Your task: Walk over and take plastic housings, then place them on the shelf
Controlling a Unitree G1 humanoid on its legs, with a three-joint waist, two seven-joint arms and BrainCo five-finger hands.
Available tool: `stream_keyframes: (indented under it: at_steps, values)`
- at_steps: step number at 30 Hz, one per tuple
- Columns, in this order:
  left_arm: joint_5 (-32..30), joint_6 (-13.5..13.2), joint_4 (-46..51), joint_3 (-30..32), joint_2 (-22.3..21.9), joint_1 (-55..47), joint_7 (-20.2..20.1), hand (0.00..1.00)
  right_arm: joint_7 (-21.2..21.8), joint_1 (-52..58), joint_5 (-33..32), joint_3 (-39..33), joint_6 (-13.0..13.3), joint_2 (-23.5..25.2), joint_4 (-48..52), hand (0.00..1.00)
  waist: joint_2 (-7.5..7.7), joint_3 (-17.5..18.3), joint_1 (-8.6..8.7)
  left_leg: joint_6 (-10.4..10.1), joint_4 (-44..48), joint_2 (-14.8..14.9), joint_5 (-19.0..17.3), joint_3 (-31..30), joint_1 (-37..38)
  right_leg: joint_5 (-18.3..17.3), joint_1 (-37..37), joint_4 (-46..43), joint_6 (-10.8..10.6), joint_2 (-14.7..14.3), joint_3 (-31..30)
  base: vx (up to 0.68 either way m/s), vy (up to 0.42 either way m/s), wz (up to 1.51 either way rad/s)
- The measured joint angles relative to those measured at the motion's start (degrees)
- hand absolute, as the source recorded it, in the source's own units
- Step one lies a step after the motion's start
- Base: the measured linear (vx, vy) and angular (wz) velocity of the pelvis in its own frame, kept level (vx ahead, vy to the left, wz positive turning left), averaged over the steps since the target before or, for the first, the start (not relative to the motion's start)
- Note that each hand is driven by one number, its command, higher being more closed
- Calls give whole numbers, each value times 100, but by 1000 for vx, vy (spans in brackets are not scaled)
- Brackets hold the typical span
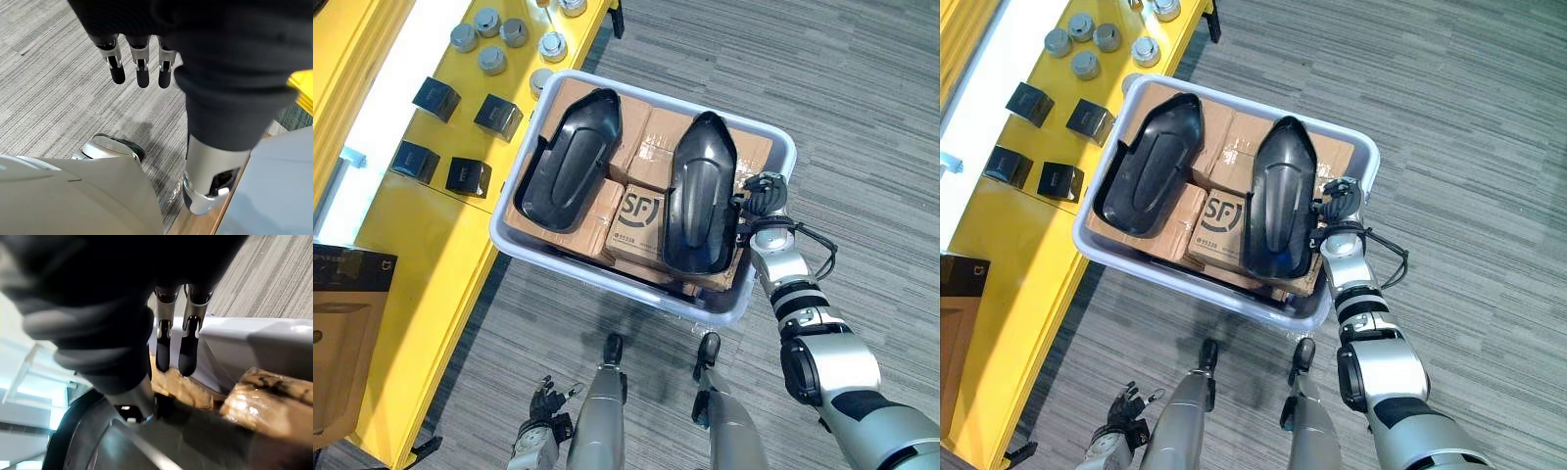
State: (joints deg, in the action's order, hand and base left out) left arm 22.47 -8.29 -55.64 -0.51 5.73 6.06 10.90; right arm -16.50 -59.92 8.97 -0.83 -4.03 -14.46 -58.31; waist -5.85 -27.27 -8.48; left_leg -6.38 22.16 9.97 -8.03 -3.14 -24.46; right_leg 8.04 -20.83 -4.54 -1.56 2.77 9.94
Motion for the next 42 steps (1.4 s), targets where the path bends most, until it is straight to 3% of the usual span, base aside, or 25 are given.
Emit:
stream_keyframes:
  at_steps: [8, 11, 14, 19, 24, 27, 32, 35, 37, 42]
  values:
    - [0, 13, 134, -116, -12, -12, 30, 0, 189, -376, 761, 71, -394, 175, -561, 100, 41, -25, -15, -23, -330, -11, 118, 38, 431, 19, 324, 143, 23, 7, 3, 21, 7, 2]
    - [1, 16, 556, -333, -57, -113, 45, 0, 152, -451, 940, -118, -410, 83, -531, 100, 53, -32, 2, -20, -558, -45, 224, 44, 648, 19, 485, 210, 23, 40, 22, 33, 13, 7]
    - [57, -21, 1664, -445, -198, -506, 45, 0, -43, -436, 963, -134, -431, -32, 55, 100, 57, -34, 122, -29, -769, -75, 311, 8, 899, 19, 721, 305, 23, 65, 73, 15, 9, 13]
    - [232, -188, 3748, -445, -467, -1342, 117, 0, -419, 273, 1336, -138, -377, -270, 2093, 100, 87, 90, 189, -22, -962, -95, 340, -37, 1247, -4, 1080, 428, -5, 74, 154, 10, 3, 9]
    - [160, -241, 5482, -190, -647, -1934, 341, 0, -554, 1629, 1749, -121, -359, -179, 3142, 100, 187, 543, 203, -7, -1171, -139, 353, -119, 1586, -63, 1459, 567, -51, 105, 269, 45, 7, 12]
    - [-387, -320, 6465, -105, -865, -2122, 663, 0, -587, 2294, 2037, -118, -353, -91, 3529, 100, 197, 869, 280, 12, -1361, -191, 399, -245, 1812, -128, 1710, 624, -109, 159, 434, 56, 4, 30]
    - [-1744, -482, 7964, -416, -758, -2140, 1327, 0, -773, 2673, 2362, 48, 38, -41, 4447, 100, 211, 1278, 349, 18, -1500, -238, 418, -288, 2148, -154, 2065, 729, -138, 203, 511, 29, 16, 6]
    - [-1822, -632, 8209, -775, -592, -2023, 1340, 0, -845, 2744, 2436, 275, 253, -30, 4878, 100, 214, 1556, 344, 21, -1554, -240, 420, -291, 2186, -158, 2117, 759, -144, 204, 520, 0, 0, 0]
    - [-1436, -648, 8196, -923, -511, -1905, 1081, 0, -865, 2806, 2555, 518, 405, -18, 5120, 100, 216, 1643, 349, 26, -1609, -240, 424, -296, 2342, -167, 2269, 788, -155, 203, 530, 0, 0, 0]
    - [-337, -537, 7744, -1415, -282, -1436, 490, 0, -791, 2833, 2566, 969, 473, 219, 5306, 100, 269, 1896, 424, 35, -1785, -283, 555, -393, 2438, -175, 2360, 790, -166, 251, 641, -28, 9, 11]
